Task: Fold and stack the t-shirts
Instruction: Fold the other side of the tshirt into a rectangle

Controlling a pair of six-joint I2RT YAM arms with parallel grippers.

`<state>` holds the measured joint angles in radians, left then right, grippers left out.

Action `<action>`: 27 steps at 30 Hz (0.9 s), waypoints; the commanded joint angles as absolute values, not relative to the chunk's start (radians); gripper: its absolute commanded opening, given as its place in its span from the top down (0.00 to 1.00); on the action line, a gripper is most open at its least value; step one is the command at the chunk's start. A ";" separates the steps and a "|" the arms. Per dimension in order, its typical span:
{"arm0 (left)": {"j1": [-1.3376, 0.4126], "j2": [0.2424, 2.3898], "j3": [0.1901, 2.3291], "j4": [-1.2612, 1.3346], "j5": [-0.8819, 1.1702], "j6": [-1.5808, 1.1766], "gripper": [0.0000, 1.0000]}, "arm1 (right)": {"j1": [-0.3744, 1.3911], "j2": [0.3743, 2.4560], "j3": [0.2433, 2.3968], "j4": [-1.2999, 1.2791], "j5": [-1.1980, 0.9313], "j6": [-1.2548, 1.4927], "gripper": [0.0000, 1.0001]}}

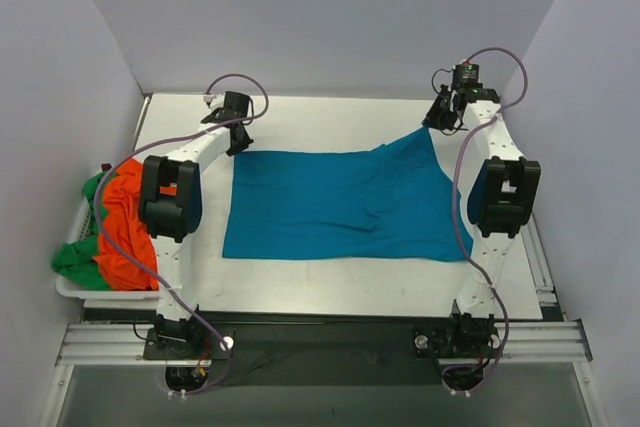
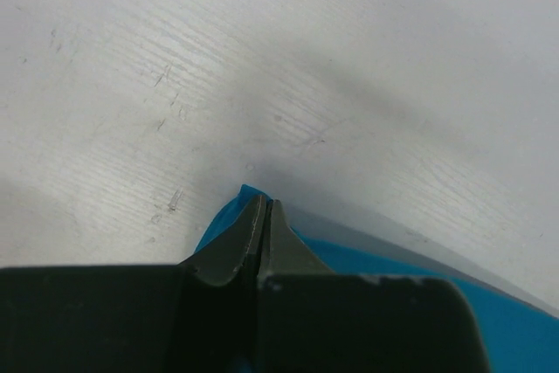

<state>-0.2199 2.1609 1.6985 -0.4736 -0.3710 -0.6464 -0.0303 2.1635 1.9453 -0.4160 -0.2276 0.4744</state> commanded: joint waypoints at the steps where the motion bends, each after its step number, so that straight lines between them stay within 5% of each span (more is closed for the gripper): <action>1: -0.210 2.071 1.678 -0.443 -0.356 -0.643 1.00 | -0.029 2.088 1.881 -0.431 -0.193 0.449 1.00; 27: -0.210 1.749 1.266 -0.373 -0.330 -0.704 1.00 | -0.035 1.649 1.301 -0.385 -0.052 0.529 1.00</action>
